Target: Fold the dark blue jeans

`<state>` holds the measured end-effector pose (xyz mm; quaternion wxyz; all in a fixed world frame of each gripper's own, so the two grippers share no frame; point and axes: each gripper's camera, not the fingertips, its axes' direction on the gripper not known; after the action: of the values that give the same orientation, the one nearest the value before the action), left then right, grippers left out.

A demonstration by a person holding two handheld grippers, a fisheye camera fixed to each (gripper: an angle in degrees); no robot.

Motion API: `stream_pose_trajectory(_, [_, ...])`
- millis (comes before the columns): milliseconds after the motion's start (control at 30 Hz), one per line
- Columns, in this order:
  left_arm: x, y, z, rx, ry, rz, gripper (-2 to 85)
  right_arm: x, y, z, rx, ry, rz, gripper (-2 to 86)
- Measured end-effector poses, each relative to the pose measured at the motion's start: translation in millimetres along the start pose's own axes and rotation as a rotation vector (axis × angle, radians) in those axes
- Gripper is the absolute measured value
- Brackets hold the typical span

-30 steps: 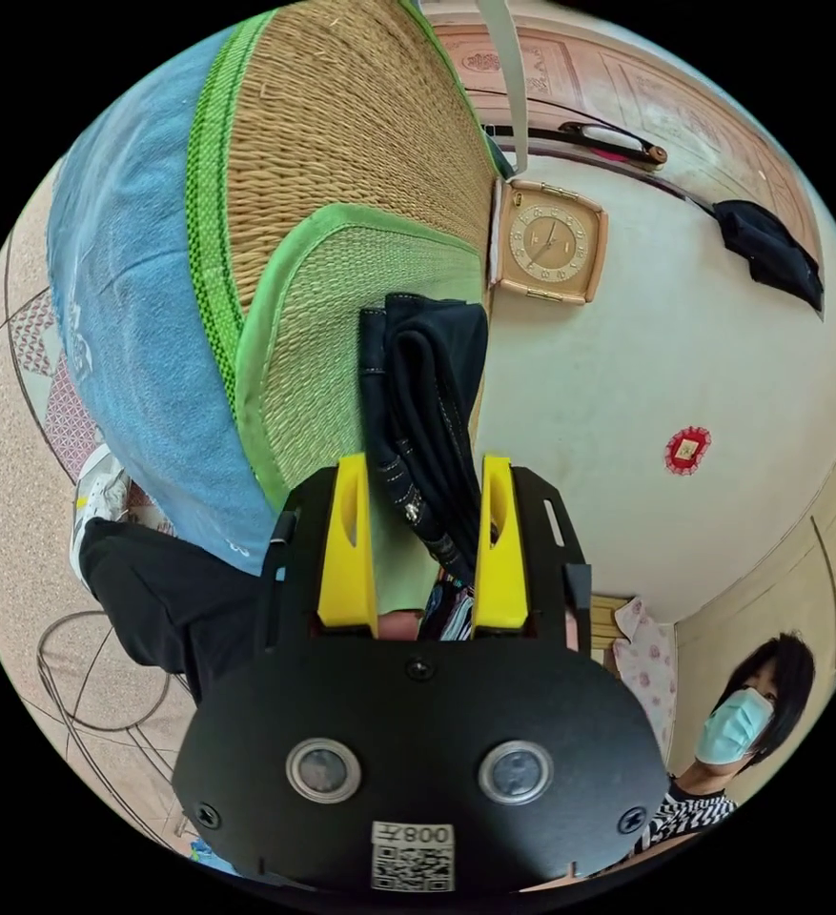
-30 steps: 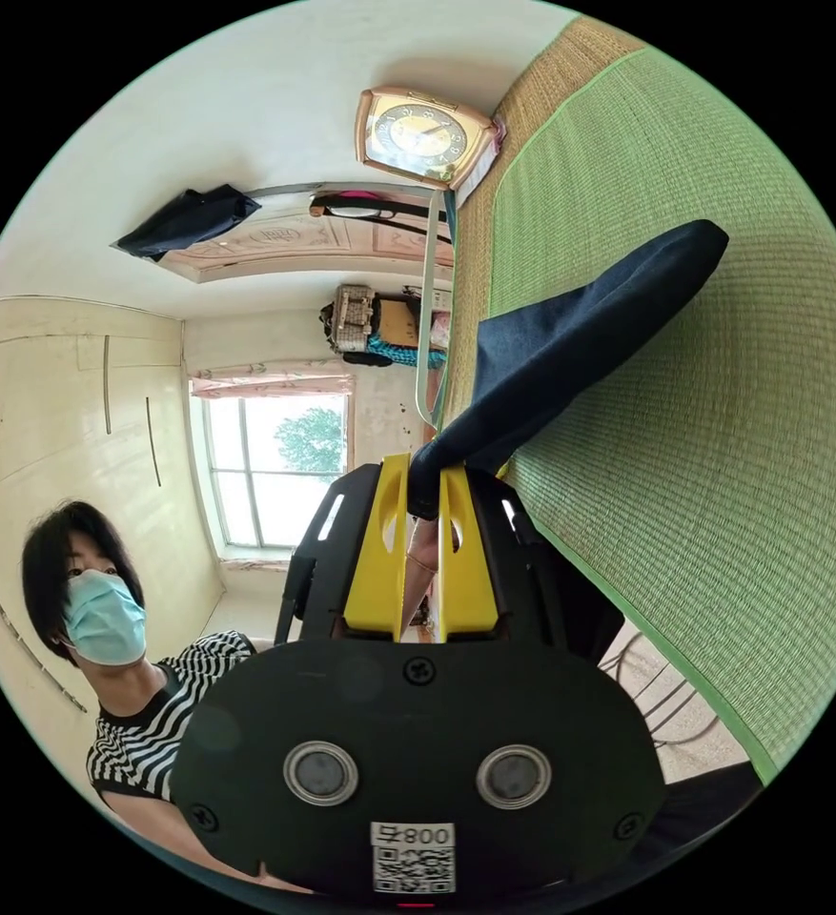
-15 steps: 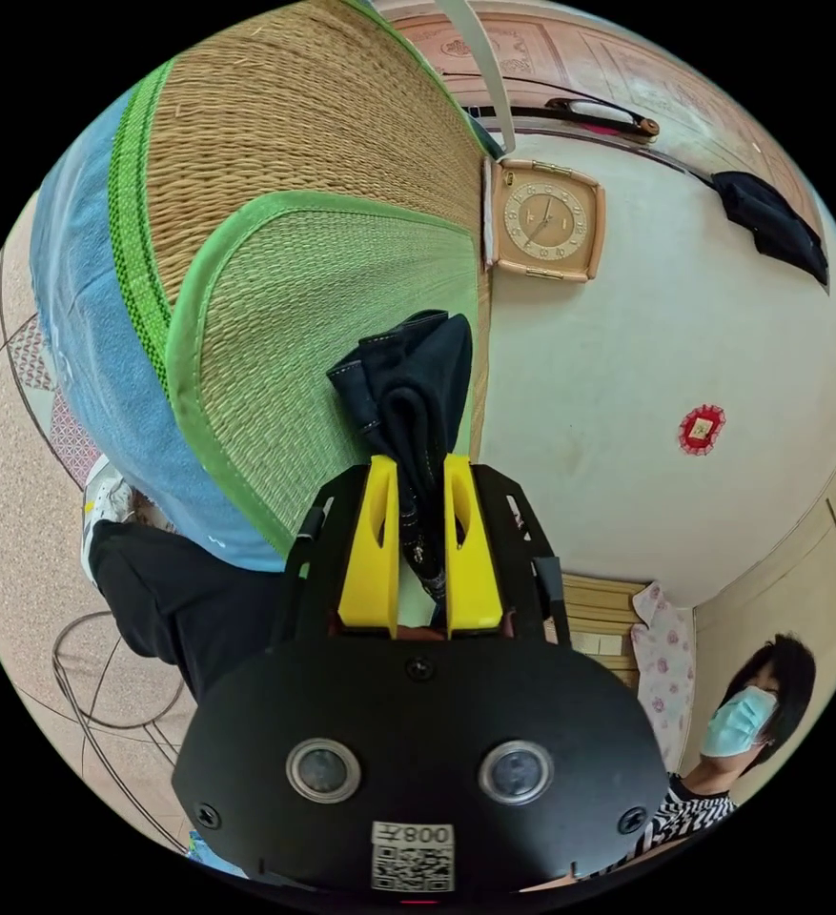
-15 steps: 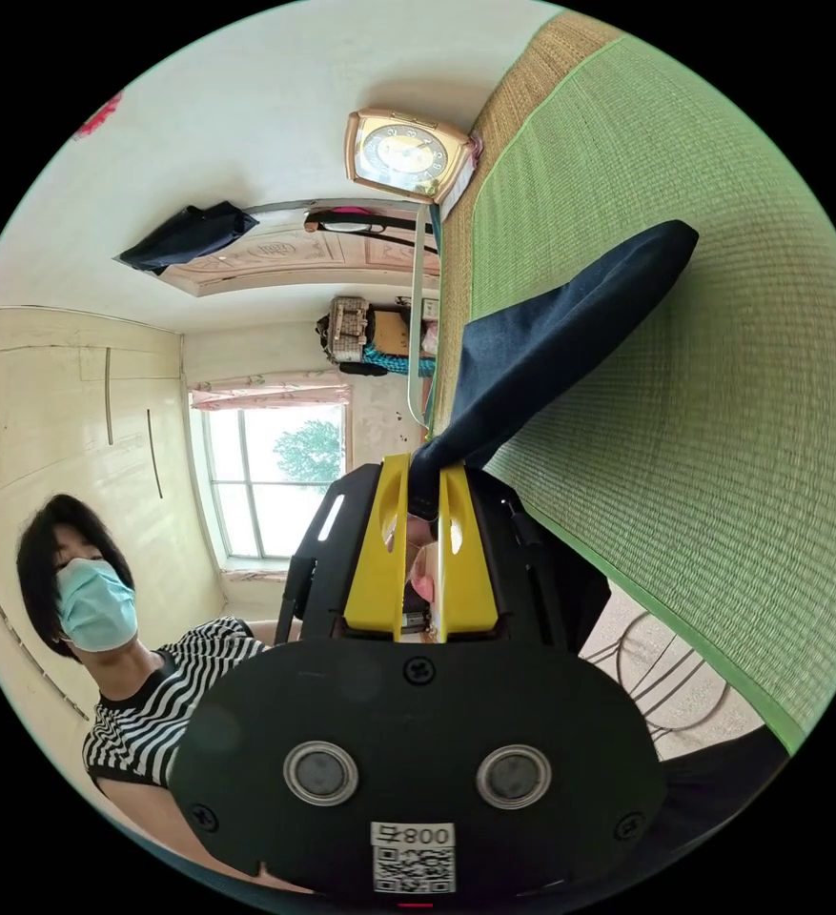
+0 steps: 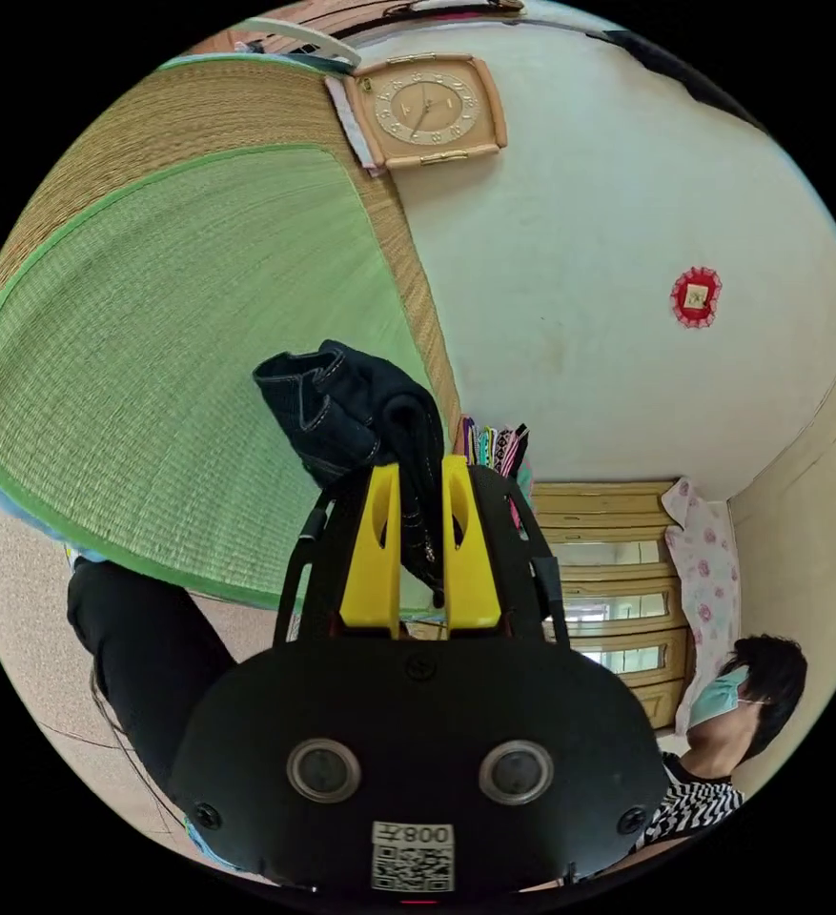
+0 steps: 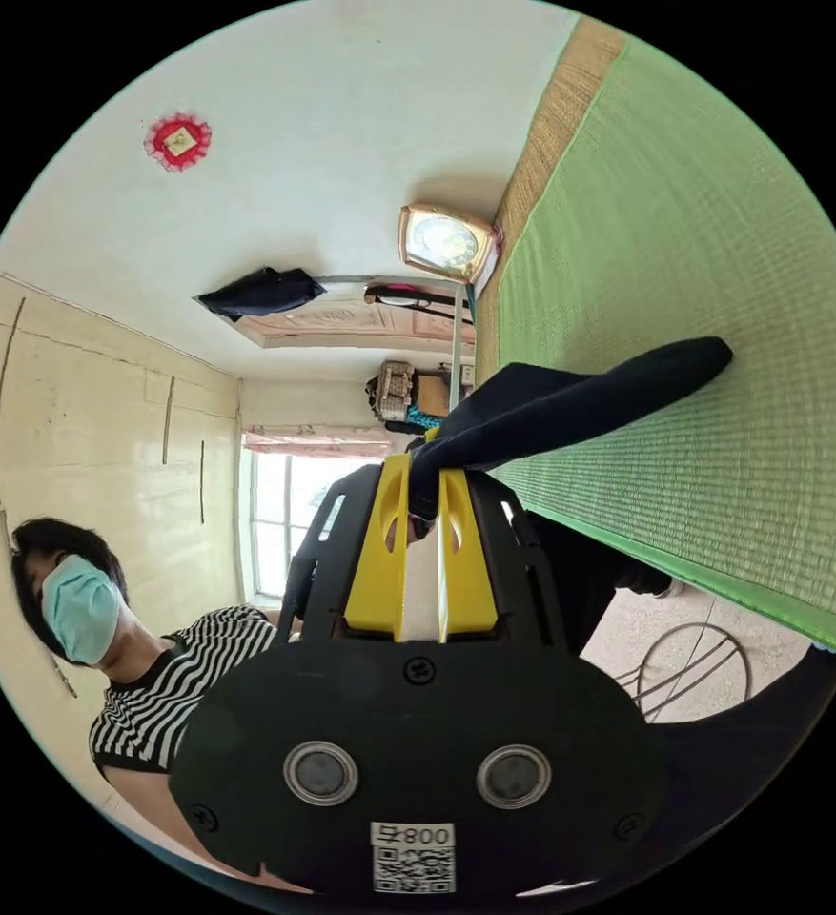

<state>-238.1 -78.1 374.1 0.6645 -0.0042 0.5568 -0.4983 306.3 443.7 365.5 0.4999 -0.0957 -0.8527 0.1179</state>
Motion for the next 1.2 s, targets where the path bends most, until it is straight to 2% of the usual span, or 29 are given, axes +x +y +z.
stream_pose_trajectory(200, [73.4, -5.5, 189.9, -0.202, 0.063, 0.157, 7.5, -53.5, 20.6, -135.2, 0.215, 0.058, -0.149, 2.1])
stream_pose_trajectory(333, [153.7, 5.6, 345.8, -0.341, 0.188, 0.315, 7.5, -119.8, 42.3, -245.5, 0.394, 0.176, -0.31, 1.9])
stream_pose_trajectory(467, [248.0, 40.2, 500.8, -0.458, 0.373, 0.495, 7.5, -187.7, 84.2, -349.1, 0.612, 0.298, -0.476, 1.9])
stream_pose_trajectory(633, [306.4, 98.5, 665.9, -0.613, 0.469, 0.657, 7.6, -211.7, 141.8, -430.0, 0.806, 0.435, -0.544, 1.9])
stream_pose_trajectory(733, [291.4, 132.9, 765.0, -0.721, 0.412, 0.696, 7.7, -174.8, 170.2, -455.0, 0.864, 0.477, -0.461, 2.0])
stream_pose_trajectory(800, [265.0, 150.4, 822.3, -0.799, 0.299, 0.686, 7.7, -132.6, 181.9, -463.3, 0.878, 0.481, -0.348, 2.2])
stream_pose_trajectory(867, [226.1, 172.8, 887.5, -0.925, 0.069, 0.713, 7.8, -67.6, 195.1, -470.0, 0.906, 0.462, -0.14, 2.7])
stream_pose_trajectory(900, [218.1, 177.2, 898.2, -0.932, 0.033, 0.725, 7.8, -52.4, 196.3, -470.4, 0.892, 0.465, -0.09, 2.8])
stream_pose_trajectory(967, [194.4, 184.2, 927.2, -0.936, 0.149, 0.666, 7.9, -13.1, 203.8, -467.1, 0.871, 0.362, -0.04, 3.6])
stream_pose_trajectory(1033, [186.4, 188.6, 947.3, -0.95, 0.157, 0.66, 8.1, -5.1, 209.3, -465.9, 0.89, 0.315, -0.055, 4.5])
stream_pose_trajectory(1200, [178.8, 205.4, 987.5, -0.948, 0.154, 0.724, 9.5, -16.0, 219.9, -465.6, 0.916, 0.389, -0.061, 6.3])
